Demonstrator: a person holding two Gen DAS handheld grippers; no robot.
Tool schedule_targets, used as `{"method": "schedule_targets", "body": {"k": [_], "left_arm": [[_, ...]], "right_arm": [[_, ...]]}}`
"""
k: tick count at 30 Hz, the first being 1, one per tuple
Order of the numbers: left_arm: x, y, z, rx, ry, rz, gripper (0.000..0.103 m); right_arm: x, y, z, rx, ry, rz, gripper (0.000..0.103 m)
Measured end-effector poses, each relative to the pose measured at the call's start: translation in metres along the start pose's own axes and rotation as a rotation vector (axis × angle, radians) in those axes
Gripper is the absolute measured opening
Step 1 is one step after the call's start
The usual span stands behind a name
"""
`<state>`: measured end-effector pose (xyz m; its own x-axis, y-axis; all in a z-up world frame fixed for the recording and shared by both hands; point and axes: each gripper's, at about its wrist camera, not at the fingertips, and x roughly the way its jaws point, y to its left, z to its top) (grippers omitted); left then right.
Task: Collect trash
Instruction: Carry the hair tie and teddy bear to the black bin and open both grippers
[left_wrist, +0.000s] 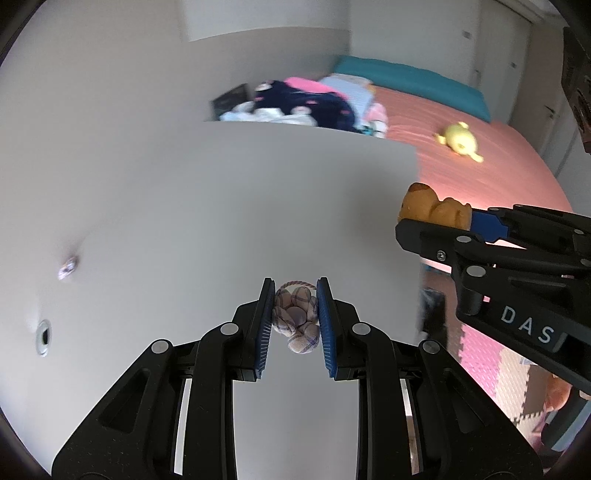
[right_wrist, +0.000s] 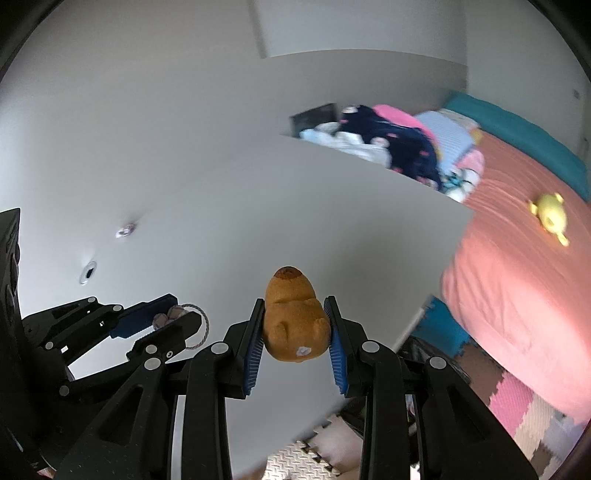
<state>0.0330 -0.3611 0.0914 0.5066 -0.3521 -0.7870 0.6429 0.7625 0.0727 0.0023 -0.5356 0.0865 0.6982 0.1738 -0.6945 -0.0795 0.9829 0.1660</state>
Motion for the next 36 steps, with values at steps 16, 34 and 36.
{"method": "schedule_targets", "body": {"k": [16, 34, 36], "left_arm": [[0.046, -0.168, -0.001, 0.195, 0.071, -0.151, 0.023], [0.084, -0.208, -0.007, 0.213, 0.109, -0.071, 0.097], [0.082, -0.205, -0.007, 0.216, 0.095, -0.053, 0.097]], "right_arm": [[-0.035, -0.173, -0.08, 0.262, 0.036, -0.167, 0.033], [-0.029, -0.22, -0.102, 0.359, 0.045, -0.322, 0.1], [-0.028, -0.224, -0.103, 0.371, 0.053, -0.341, 0.1]]}}
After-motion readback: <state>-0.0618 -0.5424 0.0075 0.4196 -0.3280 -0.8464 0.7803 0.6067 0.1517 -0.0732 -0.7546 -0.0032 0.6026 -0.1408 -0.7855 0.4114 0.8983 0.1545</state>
